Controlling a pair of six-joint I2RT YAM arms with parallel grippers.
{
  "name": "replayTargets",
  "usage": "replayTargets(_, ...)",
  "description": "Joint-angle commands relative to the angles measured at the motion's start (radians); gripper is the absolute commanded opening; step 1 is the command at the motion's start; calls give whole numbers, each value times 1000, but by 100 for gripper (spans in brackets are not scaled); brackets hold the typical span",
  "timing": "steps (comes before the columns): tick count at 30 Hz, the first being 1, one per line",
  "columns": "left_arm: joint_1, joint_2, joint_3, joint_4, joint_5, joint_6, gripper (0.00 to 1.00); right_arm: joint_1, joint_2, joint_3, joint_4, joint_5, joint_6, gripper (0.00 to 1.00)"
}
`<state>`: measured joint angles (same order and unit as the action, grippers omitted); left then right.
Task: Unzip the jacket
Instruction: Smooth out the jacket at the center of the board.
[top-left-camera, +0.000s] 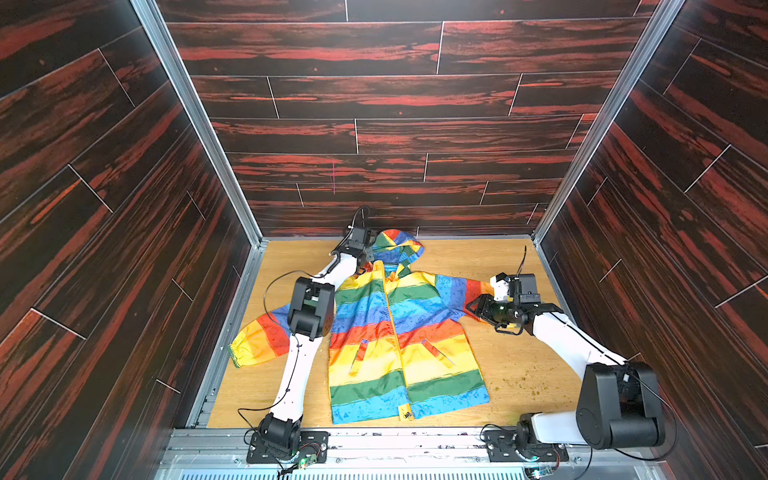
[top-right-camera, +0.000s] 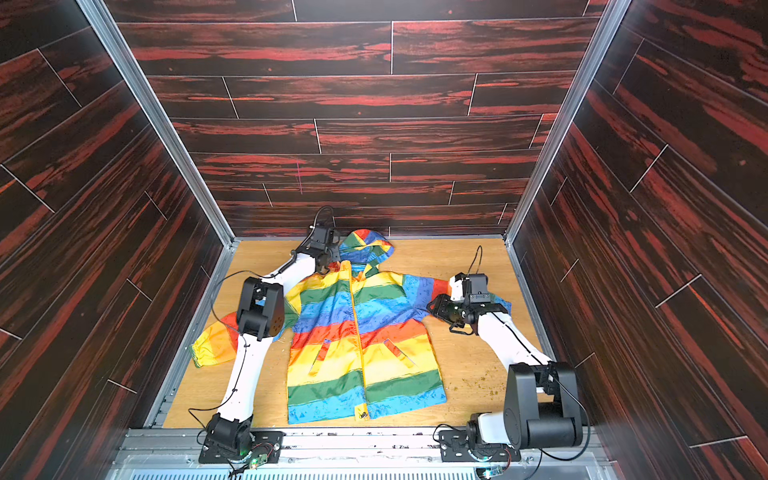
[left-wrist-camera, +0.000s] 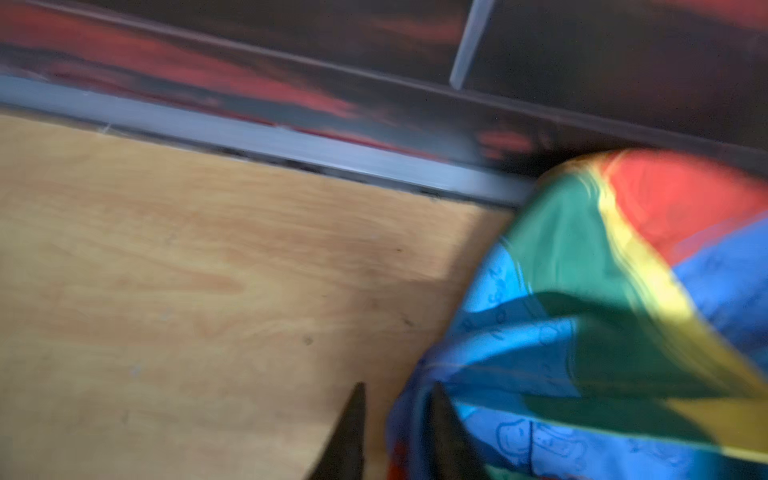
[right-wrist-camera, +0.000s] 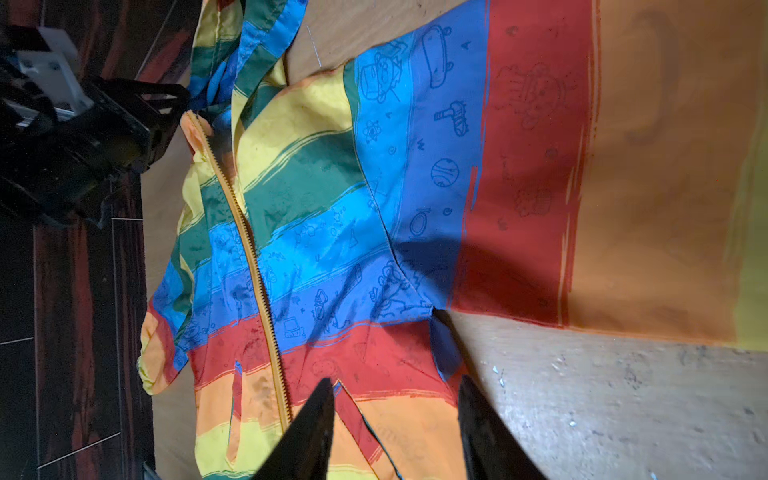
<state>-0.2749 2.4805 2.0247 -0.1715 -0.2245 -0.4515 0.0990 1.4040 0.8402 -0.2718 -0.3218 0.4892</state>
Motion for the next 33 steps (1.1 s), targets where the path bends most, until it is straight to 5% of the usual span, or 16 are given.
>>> replayTargets(1, 22, -190, -187, 277, -53, -143, 34, 4, 27, 8, 20, -19, 9, 50)
replayTargets(4, 47, -265, -333, 393, -61, -177, 42, 5, 30, 10, 19, -19, 2, 50)
replayTargets(9, 67, -211, -236, 365, 299, -1, 81, 7, 41, 1, 26, -54, 1, 50)
replayTargets(10, 64, -184, -178, 304, 376, 40, 99, 7, 42, -2, 30, -55, 1, 50)
replayTargets(16, 37, -16, 204, -116, 635, 326, 100, 8, 35, -18, 29, -50, 3, 50)
replayTargets(22, -19, 204, 665, -605, 641, 666, 100, 7, 35, -15, 1, -45, -14, 50)
replayTargets(28, -70, 175, 556, -566, 507, 831, 97, 8, 41, -15, -21, -47, -30, 50)
replayTargets(33, -93, 205, 572, -543, 417, 846, 89, 8, 47, -17, -29, -46, -37, 50)
